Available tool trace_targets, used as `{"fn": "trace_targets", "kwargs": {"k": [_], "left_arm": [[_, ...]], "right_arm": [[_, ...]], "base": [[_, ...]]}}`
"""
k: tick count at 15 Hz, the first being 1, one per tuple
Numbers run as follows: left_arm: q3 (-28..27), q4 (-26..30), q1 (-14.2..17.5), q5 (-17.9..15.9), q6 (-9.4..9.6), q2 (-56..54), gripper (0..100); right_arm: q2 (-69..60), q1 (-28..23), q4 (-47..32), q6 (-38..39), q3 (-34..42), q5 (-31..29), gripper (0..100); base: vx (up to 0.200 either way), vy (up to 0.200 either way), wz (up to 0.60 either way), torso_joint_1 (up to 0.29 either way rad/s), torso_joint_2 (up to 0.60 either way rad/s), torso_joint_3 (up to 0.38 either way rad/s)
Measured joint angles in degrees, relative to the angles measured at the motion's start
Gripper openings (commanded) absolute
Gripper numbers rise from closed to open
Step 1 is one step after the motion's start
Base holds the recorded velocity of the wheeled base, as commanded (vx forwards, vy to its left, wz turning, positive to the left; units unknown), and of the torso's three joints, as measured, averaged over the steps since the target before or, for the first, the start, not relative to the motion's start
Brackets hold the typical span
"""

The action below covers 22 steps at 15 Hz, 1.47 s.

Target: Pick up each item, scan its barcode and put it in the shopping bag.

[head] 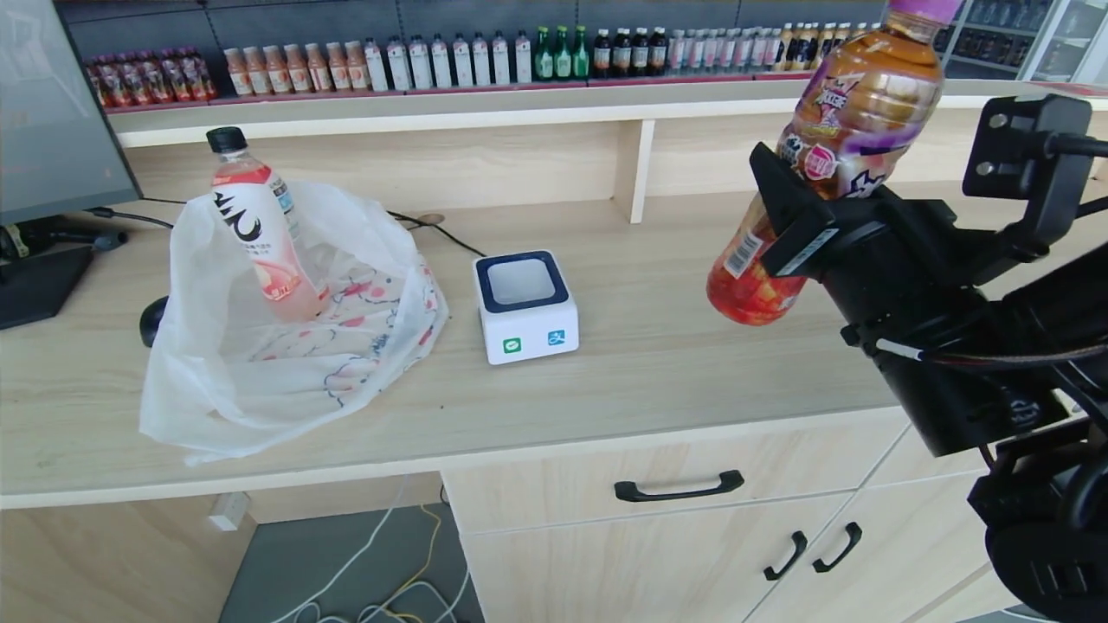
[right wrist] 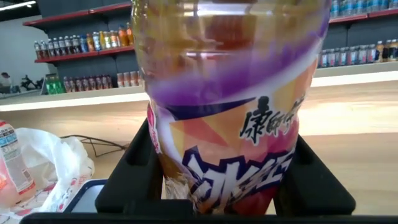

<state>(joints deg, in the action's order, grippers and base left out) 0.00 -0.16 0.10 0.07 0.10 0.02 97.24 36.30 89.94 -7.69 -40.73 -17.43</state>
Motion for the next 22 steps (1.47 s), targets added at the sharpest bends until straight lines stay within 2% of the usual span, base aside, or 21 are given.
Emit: {"fn": "trace_targets", "kwargs": {"k": [8,12,17,22], "left_arm": [[0.00,0.00,-0.05,0.00,0.00,0.00,100],[0.00,0.00,-0.07,-0.02,0.06,0.00,100],[0.00,0.02,-0.10,0.00,0.09,0.00,100],[0.00,0.00,-0.05,0.00,0.06,0.00,100]], "right_arm": [[-0.88,-0.04,-0.26,-0.43,1.21,-0.13,0],[-0.99,0.11,-0.48,-1.26,0.40,-0.27,0],[-1.05,-0.20,-2.94,-9.48,-3.18,-0.95,0],[0.09,-1.11,-12.43,-20.25,-14.90,0.04,0]], "base": [[0.000,0.200,0.00,0.002,0.00,0.003],[0.000,0.000,0.00,0.000,0.00,0.000],[0.000,0.000,0.00,0.000,0.00,0.000],[0.000,0.000,0.00,0.000,0.00,0.000]]}}
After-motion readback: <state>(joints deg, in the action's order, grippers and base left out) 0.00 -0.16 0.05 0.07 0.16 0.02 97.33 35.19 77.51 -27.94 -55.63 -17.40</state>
